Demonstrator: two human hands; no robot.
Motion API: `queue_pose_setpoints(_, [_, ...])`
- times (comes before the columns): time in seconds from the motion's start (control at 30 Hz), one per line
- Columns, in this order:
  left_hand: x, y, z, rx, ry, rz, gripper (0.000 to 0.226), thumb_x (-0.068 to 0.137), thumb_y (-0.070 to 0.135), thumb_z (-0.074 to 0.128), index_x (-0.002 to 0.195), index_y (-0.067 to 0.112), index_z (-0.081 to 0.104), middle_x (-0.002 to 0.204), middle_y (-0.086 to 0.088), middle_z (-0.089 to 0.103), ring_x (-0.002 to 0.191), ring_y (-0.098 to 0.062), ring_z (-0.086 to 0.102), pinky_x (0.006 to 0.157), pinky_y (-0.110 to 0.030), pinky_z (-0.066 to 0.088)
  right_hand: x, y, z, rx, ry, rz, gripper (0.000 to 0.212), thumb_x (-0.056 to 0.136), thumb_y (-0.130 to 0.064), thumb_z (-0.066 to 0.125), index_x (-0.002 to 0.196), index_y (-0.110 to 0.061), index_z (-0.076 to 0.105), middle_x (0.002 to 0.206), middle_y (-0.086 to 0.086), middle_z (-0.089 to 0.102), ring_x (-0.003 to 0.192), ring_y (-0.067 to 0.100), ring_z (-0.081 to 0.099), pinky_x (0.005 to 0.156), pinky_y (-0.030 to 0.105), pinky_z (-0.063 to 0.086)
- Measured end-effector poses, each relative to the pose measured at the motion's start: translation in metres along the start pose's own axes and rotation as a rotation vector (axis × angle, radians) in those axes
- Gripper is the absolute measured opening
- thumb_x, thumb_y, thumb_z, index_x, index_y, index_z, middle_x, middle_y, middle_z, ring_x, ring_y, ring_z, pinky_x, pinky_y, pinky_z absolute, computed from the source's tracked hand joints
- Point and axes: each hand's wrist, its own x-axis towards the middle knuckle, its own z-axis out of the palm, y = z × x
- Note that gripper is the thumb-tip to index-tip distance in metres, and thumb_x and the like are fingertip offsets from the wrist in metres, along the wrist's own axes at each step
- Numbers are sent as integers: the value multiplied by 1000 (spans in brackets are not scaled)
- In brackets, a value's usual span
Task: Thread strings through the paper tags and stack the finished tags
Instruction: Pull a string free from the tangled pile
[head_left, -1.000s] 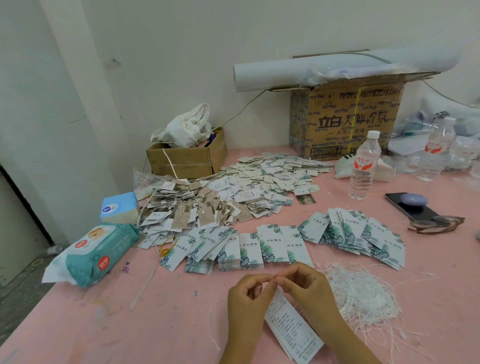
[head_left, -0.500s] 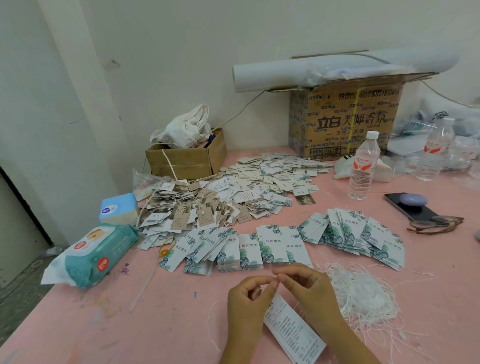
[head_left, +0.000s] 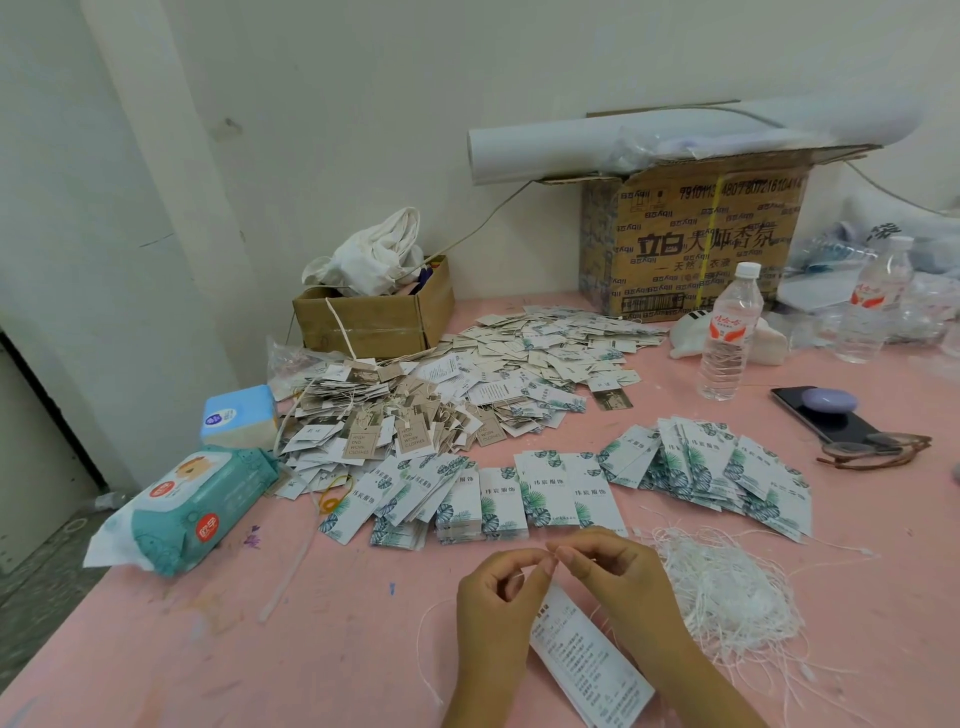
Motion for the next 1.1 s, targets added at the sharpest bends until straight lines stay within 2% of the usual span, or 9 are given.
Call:
queue_pose_setpoints(0.27, [-1, 2, 0, 9, -6, 17, 13, 80, 18, 79, 76, 30, 78, 47, 11, 35, 50, -4, 28, 49, -16, 27, -2, -3, 0, 26, 4, 34, 11, 69, -25, 75, 79, -26, 79, 80, 2, 75, 76, 12, 70, 68, 15, 51])
queue_pose_setpoints(0.5, [0, 0, 0, 28, 0, 14, 15, 79, 18, 79, 73, 32, 78, 52, 8, 33, 53, -7, 29, 51, -20, 27, -3, -3, 1, 5, 15, 31, 10, 68, -26, 75, 78, -27, 79, 80, 0, 75, 76, 10, 70, 67, 13, 50])
queue_pose_setpoints(0.73, [2, -1, -1, 2, 5, -6, 10, 78, 21, 79, 74, 30, 78, 57, -4, 39, 56, -12, 32, 53, -25, 29, -3, 0, 2, -23, 8, -6, 12, 76, -14, 75, 78, -25, 79, 81, 1, 74, 78, 13, 69, 68, 16, 51])
queue_pose_setpoints(1.1, [0, 2, -1, -10, 2, 5, 12, 77, 18, 80, 73, 30, 79, 56, -2, 37, 54, -9, 31, 52, -21, 29, -3, -1, 3, 39, 19, 22, 11, 69, -23, 76, 79, -23, 79, 82, 3, 75, 79, 14, 70, 68, 15, 51])
